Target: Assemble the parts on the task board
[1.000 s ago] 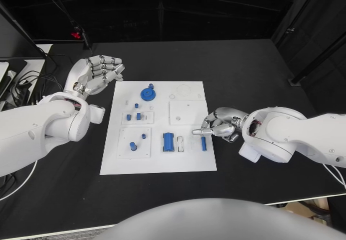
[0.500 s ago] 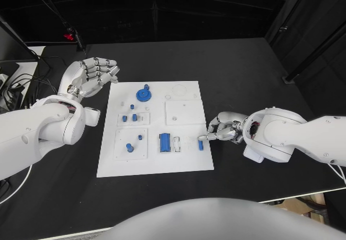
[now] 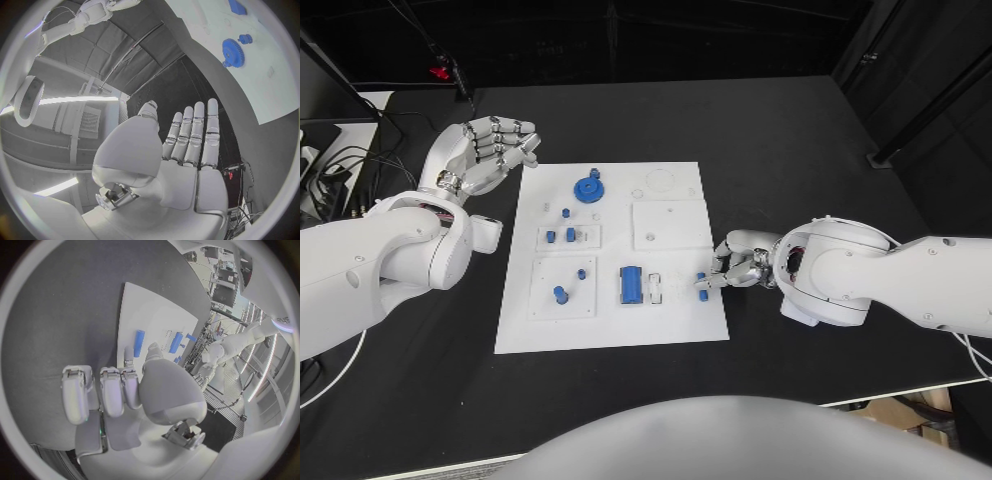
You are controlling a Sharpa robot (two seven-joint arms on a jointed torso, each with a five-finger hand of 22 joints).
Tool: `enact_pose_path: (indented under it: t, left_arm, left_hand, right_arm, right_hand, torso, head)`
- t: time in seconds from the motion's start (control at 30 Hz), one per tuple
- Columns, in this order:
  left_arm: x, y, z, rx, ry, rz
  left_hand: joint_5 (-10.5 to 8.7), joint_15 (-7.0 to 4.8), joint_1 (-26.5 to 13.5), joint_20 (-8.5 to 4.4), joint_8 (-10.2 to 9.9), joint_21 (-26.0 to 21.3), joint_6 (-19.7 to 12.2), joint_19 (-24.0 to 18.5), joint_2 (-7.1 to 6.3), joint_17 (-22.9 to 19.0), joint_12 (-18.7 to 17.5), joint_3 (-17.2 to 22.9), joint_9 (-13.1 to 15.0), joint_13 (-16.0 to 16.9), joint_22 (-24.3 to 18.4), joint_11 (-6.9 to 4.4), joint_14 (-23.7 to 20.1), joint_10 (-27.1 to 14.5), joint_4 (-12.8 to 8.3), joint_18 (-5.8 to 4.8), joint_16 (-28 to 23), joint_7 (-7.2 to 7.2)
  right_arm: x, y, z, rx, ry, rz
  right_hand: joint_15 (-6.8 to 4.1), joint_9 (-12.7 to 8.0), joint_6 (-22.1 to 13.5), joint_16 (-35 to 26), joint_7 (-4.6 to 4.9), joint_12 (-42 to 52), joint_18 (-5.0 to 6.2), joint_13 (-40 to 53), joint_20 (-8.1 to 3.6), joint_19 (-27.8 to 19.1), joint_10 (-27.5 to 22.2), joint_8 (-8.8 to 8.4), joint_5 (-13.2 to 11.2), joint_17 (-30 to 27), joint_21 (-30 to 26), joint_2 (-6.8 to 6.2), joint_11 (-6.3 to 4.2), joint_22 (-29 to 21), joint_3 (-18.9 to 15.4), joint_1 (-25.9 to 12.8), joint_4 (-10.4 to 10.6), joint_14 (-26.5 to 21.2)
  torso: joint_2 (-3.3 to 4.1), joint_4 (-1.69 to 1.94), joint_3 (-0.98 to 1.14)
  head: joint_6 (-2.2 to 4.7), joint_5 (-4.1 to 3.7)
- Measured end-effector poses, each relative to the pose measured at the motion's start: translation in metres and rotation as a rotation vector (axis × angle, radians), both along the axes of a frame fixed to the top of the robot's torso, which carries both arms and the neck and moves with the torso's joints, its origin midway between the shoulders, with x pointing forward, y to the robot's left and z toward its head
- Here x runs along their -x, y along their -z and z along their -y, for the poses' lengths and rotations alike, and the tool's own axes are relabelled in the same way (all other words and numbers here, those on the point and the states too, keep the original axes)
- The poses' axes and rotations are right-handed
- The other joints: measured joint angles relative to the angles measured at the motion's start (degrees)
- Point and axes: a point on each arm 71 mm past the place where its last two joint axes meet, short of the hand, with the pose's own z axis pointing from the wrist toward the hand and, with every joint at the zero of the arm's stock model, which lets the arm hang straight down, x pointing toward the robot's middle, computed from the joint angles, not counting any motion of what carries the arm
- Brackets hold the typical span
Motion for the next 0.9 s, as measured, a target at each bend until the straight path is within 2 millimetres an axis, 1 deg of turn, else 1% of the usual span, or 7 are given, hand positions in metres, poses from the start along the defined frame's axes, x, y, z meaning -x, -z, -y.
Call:
enact_pose_path:
  t: [0.17,0.3,0.6,0.73,0.77,0.83,0.9]
  left_arm:
    - [0.0,0.0,0.0,0.0,0.0,-0.001]
    - [0.0,0.0,0.0,0.0,0.0,-0.001]
    - [0.0,0.0,0.0,0.001,0.001,-0.001]
    - [0.001,0.0,0.0,0.001,0.002,-0.001]
    - [0.001,0.0,0.001,0.001,0.003,-0.001]
    - [0.001,0.0,0.001,0.002,0.004,-0.002]
    - [0.001,0.0,0.001,0.002,0.004,-0.002]
  left_hand:
    - [0.0,0.0,0.0,0.0,0.0,0.0,0.0,0.0,0.0,0.0,0.0,0.0,0.0,0.0,0.0,0.0,0.0,0.0,0.0,0.0,0.0,0.0]
    - [0.0,0.0,0.0,0.0,0.0,0.0,0.0,0.0,0.0,0.0,0.0,0.0,0.0,0.0,0.0,0.0,0.0,0.0,0.0,0.0,0.0,0.0]
    - [0.0,0.0,0.0,0.0,0.0,0.0,0.0,0.0,0.0,0.0,0.0,0.0,0.0,0.0,0.0,0.0,0.0,0.0,0.0,0.0,0.0,0.0]
    - [0.0,0.0,0.0,0.0,0.0,0.0,0.0,0.0,0.0,0.0,0.0,0.0,0.0,0.0,0.0,0.0,0.0,0.0,0.0,0.0,0.0,0.0]
    - [0.0,0.0,0.0,0.0,0.0,0.0,0.0,0.0,0.0,0.0,0.0,0.0,0.0,0.0,0.0,0.0,0.0,0.0,0.0,0.0,0.0,0.0]
    - [0.0,0.0,0.0,0.0,0.0,0.0,0.0,0.0,0.0,0.0,0.0,0.0,0.0,0.0,0.0,0.0,0.0,0.0,0.0,0.0,0.0,0.0]
    - [0.0,0.0,0.0,0.0,0.0,0.0,0.0,0.0,0.0,0.0,0.0,0.0,0.0,0.0,0.0,0.0,0.0,0.0,0.0,0.0,0.0,0.0]
  right_arm:
    - [-0.002,0.001,-0.002,0.013,-0.008,0.006]
    - [-0.003,0.002,-0.004,0.026,-0.013,0.004]
    - [-0.007,0.005,-0.011,0.046,-0.04,-0.01]
    - [-0.007,0.006,-0.014,0.053,-0.059,-0.017]
    - [-0.007,0.006,-0.015,0.054,-0.063,-0.018]
    - [-0.008,0.006,-0.017,0.059,-0.072,-0.019]
    - [-0.009,0.006,-0.018,0.063,-0.079,-0.02]
  right_hand:
    - [0.0,-0.1,0.2,0.0,-0.21,0.0,0.0,0.0,0.0,0.0,0.0,0.0,0.2,0.0,0.0,0.0,0.0,0.0,0.0,0.0,0.0,0.0]
    - [0.0,-0.2,0.4,0.0,-0.02,0.0,0.0,0.0,0.0,0.0,0.0,-0.21,0.2,0.0,0.0,0.0,0.0,0.0,0.0,0.0,0.0,0.0]
    - [0.0,-0.3,0.4,0.0,-0.02,0.0,0.0,0.0,0.0,0.0,0.0,-0.51,0.4,0.0,0.0,0.02,0.0,0.0,0.0,0.0,0.0,0.0]
    - [0.0,-0.4,0.7,0.0,0.02,0.0,0.0,0.0,0.0,0.0,0.0,-0.83,1.0,0.0,0.0,0.57,0.0,0.0,0.0,0.1,0.0,0.0]
    - [0.0,-0.5,0.7,0.0,0.03,0.0,0.0,0.0,0.0,0.0,0.0,-0.88,1.0,0.0,0.0,0.95,0.0,0.0,0.0,0.0,0.0,0.0]
    - [0.0,-0.5,0.9,0.0,0.02,0.0,0.0,0.0,0.19,0.2,0.0,-1.07,1.6,0.0,0.0,1.09,-0.01,0.0,0.0,0.0,0.0,0.0]
    - [0.0,-0.5,1.0,0.0,0.09,0.0,0.0,0.1,0.19,0.2,0.0,-1.11,1.7,0.0,0.0,1.3,0.0,0.0,0.0,0.2,0.0,0.0]
  torso:
    - [0.01,0.07,0.01]
    - [0.01,0.07,0.01]
    - [0.03,0.02,0.0]
    - [0.04,0.01,0.0]
    - [0.04,0.01,0.0]
    - [0.04,0.01,0.01]
    - [0.04,0.01,0.02]
  head:
    - [0.0,0.02]
    - [0.0,0.09]
    - [0.0,0.13]
    - [0.0,0.26]
    - [0.0,0.29]
    - [0.0,0.29]
    - [0.0,0.33]
